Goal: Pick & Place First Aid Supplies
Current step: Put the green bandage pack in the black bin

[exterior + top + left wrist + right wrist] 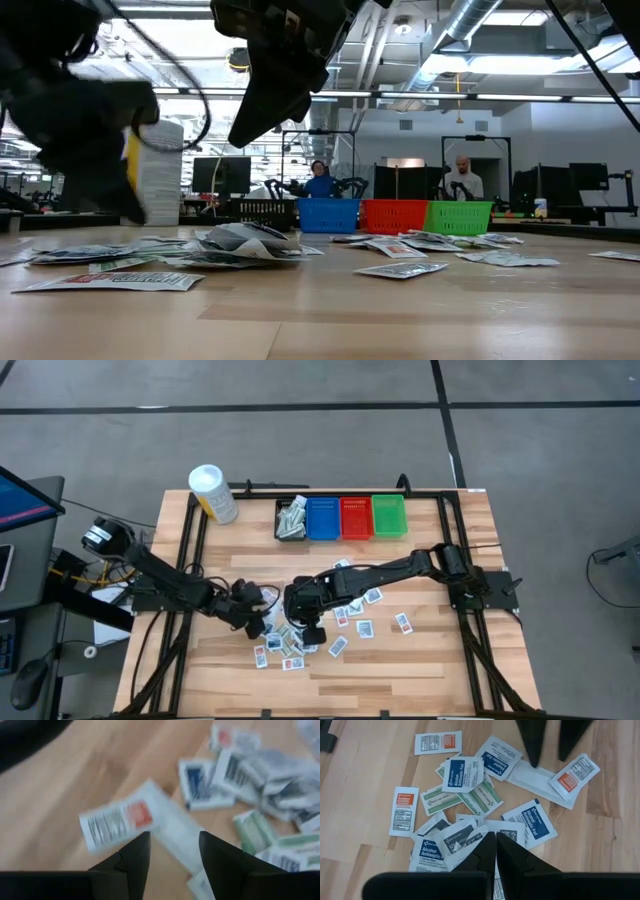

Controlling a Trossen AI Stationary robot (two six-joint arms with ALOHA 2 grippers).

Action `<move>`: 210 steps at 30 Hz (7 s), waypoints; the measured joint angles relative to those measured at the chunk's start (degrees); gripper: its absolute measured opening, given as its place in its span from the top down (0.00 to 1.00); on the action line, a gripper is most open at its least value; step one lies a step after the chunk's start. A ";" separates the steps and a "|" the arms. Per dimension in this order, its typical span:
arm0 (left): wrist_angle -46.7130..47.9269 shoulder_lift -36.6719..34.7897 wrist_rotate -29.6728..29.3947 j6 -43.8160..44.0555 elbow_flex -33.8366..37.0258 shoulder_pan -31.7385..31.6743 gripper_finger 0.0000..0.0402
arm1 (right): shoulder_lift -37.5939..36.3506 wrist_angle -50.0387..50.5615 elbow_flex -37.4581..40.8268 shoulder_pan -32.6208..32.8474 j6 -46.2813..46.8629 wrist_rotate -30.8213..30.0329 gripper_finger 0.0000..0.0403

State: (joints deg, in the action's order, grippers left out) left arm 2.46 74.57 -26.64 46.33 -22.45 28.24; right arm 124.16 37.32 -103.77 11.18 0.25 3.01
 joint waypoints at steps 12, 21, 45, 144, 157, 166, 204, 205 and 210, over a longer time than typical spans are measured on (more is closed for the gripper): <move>-2.76 -1.00 -1.87 -20.38 -0.08 1.45 0.63 | 0.00 0.02 0.00 0.00 -0.17 0.02 0.98; -7.34 4.57 -1.57 -26.39 -0.21 1.32 0.63 | 0.00 -0.11 0.00 -0.03 -0.17 0.02 0.98; -11.45 14.64 1.20 -19.42 -0.58 -0.12 0.77 | 0.00 -0.02 0.00 -0.04 0.44 -0.01 0.98; -16.95 -31.35 18.34 3.47 -0.32 -9.02 0.97 | -14.27 -9.09 0.00 1.83 2.25 -11.94 0.76; -27.19 -27.46 22.56 -1.79 -0.29 -7.66 0.97 | -14.23 -9.73 0.00 0.38 2.84 -11.90 0.63; -33.50 -19.85 22.58 -3.02 -0.29 -7.52 0.96 | -14.19 -9.82 0.00 0.37 2.82 -8.97 0.63; -37.32 -18.30 26.67 0.87 -0.29 -7.53 0.96 | -14.19 -9.55 0.00 3.03 -4.87 -8.87 0.59; -37.40 -18.30 26.67 0.87 -0.29 -7.53 0.96 | -14.19 -9.55 0.00 2.97 -4.83 -8.88 0.60; -37.62 -18.30 26.67 0.87 -0.29 -7.53 0.96 | -14.19 -9.53 0.00 2.95 -4.74 -8.86 0.69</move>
State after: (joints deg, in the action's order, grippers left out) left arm -35.17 56.27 0.03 47.20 -22.74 20.71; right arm 109.97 27.79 -103.77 14.13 -4.49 -5.85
